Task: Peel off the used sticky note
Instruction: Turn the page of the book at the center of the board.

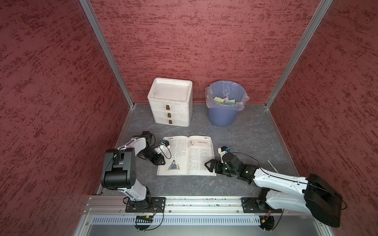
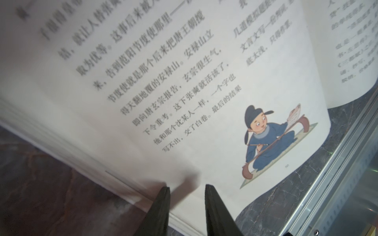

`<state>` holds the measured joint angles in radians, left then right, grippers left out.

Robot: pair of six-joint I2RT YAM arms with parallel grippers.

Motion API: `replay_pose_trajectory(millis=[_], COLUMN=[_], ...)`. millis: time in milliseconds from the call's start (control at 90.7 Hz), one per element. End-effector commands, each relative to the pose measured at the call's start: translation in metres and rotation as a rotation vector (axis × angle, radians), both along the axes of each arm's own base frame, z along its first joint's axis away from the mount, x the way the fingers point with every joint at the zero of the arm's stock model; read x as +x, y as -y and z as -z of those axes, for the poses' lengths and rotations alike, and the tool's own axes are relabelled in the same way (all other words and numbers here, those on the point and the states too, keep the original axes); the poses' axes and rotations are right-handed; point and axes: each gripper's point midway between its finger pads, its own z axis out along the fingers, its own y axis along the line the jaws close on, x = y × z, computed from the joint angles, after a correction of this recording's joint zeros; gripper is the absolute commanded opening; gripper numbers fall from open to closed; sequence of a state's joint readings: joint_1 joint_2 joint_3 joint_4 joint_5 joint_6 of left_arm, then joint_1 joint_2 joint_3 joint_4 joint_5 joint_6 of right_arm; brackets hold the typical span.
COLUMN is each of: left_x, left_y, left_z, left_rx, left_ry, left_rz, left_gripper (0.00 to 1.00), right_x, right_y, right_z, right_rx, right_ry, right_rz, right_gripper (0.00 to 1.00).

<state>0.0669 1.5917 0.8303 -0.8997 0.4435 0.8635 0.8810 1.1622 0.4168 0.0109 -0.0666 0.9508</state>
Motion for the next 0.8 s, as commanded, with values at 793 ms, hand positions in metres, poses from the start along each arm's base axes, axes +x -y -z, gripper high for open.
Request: replay_pose_trajectory(millis=[793], left_x=[0.003], left_y=[-0.003], left_z=[0.014], left_rx=[0.032], left_ry=[-0.002], left_rz=[0.012], left_gripper=[0.29], right_x=[0.013], right_y=[-0.042], right_z=[-0.008], right_rx=[0.159], right_ry=[-0.023], right_rz=[-0.088], right_gripper=[0.98])
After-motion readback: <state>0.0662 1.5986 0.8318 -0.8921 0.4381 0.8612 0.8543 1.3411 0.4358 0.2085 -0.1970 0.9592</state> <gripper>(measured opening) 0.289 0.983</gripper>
